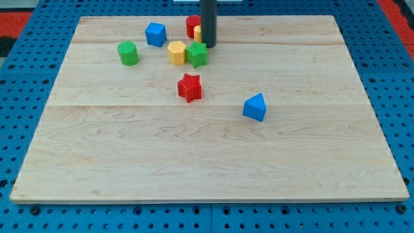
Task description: Slide the red circle closer to the blue cube
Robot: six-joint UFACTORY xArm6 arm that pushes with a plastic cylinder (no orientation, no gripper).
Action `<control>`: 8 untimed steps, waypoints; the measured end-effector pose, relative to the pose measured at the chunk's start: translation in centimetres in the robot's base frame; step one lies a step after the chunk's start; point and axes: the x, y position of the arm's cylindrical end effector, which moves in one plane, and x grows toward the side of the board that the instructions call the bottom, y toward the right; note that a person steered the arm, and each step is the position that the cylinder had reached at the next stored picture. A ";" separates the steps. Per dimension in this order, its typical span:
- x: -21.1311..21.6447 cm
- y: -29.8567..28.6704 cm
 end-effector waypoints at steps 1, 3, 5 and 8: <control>-0.9 1.2; -4.1 1.1; -7.4 -2.8; -6.4 -6.1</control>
